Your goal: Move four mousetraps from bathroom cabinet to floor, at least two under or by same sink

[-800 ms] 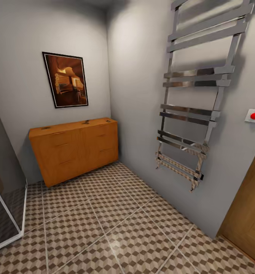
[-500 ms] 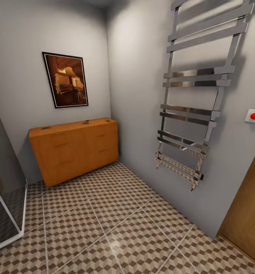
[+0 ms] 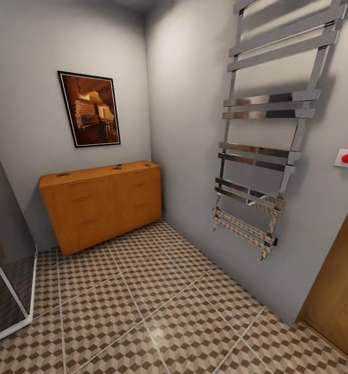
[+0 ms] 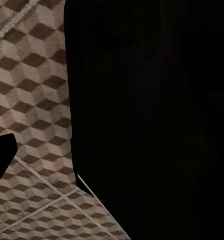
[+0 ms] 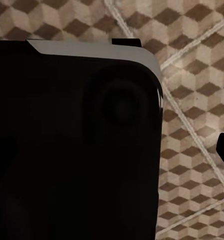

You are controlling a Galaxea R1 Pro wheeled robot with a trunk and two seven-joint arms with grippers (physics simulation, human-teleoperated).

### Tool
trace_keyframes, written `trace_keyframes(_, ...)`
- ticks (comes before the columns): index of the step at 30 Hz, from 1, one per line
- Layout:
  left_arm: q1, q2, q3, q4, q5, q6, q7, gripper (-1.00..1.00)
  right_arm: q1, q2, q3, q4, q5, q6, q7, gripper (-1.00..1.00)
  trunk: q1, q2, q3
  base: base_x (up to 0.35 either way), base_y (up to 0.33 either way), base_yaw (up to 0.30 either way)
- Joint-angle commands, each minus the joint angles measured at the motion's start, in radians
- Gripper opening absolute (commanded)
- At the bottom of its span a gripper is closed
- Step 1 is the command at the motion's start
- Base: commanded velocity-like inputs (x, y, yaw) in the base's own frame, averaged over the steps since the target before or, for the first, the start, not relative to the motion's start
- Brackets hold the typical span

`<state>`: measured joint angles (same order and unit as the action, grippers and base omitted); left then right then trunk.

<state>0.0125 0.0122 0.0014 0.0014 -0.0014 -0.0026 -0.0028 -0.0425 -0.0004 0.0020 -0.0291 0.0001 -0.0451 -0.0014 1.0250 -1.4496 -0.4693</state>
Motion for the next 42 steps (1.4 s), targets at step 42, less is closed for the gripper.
trace_keyframes(42, 0.0, 0.0, 0.0, 0.0, 0.0, -0.002, 0.0, 1.0, -0.002, 0.0, 0.003, 0.002, 0.0, -0.24, 0.0, 1.0, 0.0, 0.0, -0.001, 0.0, 0.0, 0.0)
